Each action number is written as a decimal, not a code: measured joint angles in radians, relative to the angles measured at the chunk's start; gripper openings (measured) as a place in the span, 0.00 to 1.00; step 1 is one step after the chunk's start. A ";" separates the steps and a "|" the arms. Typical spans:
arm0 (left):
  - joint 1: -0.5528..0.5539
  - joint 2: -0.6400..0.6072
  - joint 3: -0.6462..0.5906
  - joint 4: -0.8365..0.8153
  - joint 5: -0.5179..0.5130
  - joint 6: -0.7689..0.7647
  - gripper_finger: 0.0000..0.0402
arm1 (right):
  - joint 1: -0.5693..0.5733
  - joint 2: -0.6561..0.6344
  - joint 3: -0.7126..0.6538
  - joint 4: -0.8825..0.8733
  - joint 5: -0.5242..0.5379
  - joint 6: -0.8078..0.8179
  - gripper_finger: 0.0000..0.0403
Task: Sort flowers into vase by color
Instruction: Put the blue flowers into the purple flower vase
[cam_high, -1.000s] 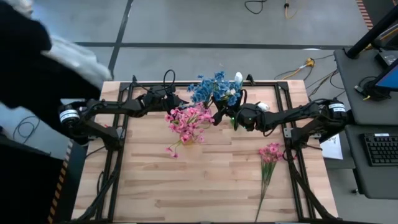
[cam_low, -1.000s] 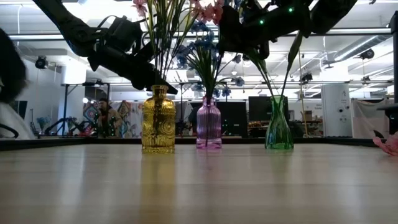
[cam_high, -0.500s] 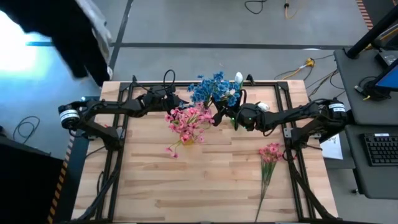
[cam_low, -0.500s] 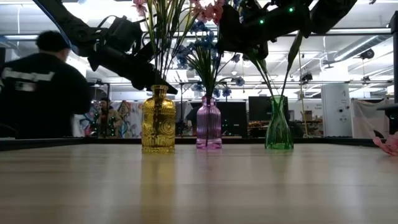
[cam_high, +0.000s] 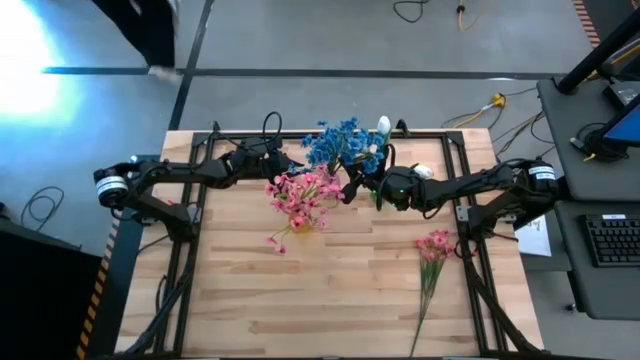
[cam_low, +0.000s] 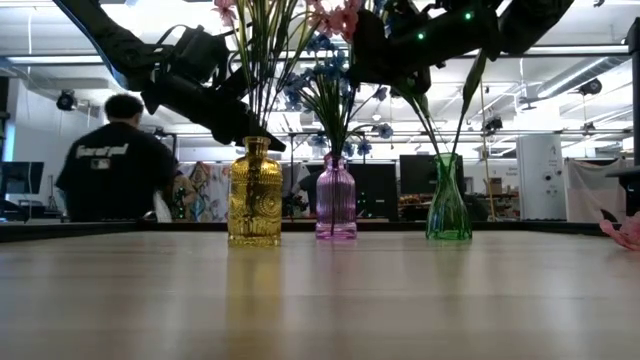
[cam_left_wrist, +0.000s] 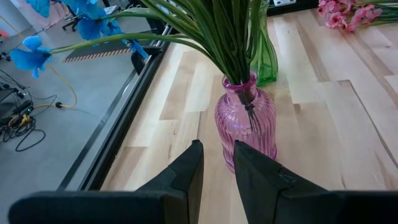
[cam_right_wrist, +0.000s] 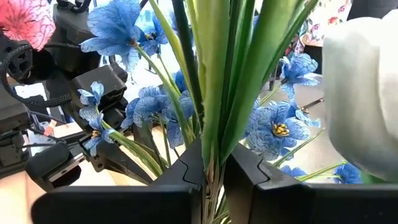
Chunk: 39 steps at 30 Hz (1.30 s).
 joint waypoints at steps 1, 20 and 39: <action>0.000 0.000 0.000 0.000 0.000 0.000 0.19 | -0.001 0.000 0.004 -0.004 -0.009 -0.008 0.07; 0.000 0.000 0.000 0.000 0.000 -0.015 0.19 | -0.016 0.025 0.131 -0.238 -0.042 0.006 0.07; 0.000 0.000 0.000 0.000 0.000 -0.015 0.19 | -0.016 0.025 0.163 -0.339 -0.042 0.030 0.07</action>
